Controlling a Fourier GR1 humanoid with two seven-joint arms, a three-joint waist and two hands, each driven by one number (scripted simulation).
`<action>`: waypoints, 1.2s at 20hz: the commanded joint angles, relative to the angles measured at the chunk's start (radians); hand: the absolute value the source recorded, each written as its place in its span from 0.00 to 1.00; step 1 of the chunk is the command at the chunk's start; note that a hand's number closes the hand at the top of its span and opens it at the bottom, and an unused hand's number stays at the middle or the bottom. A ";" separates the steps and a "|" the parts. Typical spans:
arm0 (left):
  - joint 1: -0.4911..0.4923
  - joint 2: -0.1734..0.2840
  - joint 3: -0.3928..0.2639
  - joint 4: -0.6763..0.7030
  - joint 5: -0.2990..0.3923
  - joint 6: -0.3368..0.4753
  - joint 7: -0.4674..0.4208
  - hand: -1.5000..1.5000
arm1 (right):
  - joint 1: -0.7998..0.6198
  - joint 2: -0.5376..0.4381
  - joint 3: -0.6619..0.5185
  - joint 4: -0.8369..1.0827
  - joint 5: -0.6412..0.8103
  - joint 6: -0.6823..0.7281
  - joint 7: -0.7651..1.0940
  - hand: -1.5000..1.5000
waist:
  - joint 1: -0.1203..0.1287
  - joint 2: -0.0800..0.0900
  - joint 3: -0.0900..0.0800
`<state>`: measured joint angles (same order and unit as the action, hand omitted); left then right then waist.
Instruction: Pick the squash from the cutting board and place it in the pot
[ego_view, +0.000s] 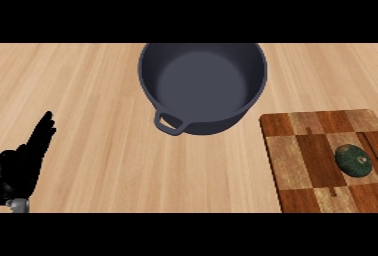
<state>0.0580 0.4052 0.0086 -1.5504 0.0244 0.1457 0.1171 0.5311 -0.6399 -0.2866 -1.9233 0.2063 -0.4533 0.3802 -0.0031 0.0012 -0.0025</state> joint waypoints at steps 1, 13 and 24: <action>-0.021 -0.001 -0.011 -0.006 -0.015 -0.009 0.021 0.50 | -0.051 -0.120 0.010 -0.046 -0.016 0.162 0.198 0.00 | 0.012 0.002 0.001; 0.010 -0.015 0.009 0.004 -0.015 -0.027 -0.023 0.50 | -0.372 -0.274 0.170 0.155 -0.253 0.582 0.576 0.00 | 0.029 0.002 0.002; 0.014 -0.007 0.062 -0.001 -0.012 -0.078 -0.021 0.50 | -0.680 -0.166 0.340 0.432 -0.127 0.661 0.659 0.00 | 0.032 0.002 0.003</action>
<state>0.0201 0.3837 0.0453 -1.5251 -0.0012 0.0930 0.1206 -0.0612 -0.8470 -0.0131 -1.6073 0.0185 0.1810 0.9965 0.0181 0.0026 -0.0003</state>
